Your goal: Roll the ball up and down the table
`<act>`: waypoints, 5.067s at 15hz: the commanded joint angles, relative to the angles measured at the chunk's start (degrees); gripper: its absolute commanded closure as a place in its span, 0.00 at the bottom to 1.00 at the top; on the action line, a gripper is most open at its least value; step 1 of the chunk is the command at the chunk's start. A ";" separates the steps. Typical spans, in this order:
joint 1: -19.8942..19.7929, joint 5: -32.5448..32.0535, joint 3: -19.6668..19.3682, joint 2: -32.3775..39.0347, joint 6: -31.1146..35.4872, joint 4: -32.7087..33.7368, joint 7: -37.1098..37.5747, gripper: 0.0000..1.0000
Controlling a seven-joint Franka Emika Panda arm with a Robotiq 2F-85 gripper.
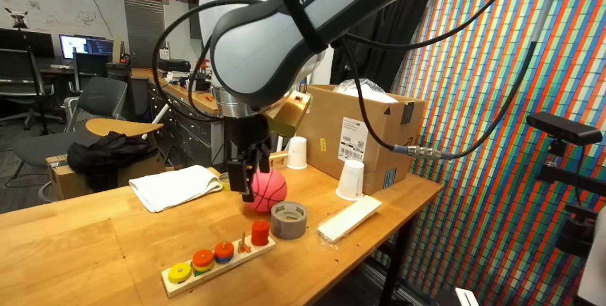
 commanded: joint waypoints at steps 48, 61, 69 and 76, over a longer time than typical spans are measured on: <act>6.39 7.20 1.29 32.03 -12.35 37.10 -0.29 0.00; 0.44 13.89 -0.90 44.58 -25.87 54.99 -0.69 0.00; -5.80 1.78 -12.22 38.41 -25.34 55.06 1.87 0.00; -7.57 -5.84 -14.64 25.47 -19.09 44.22 3.51 0.00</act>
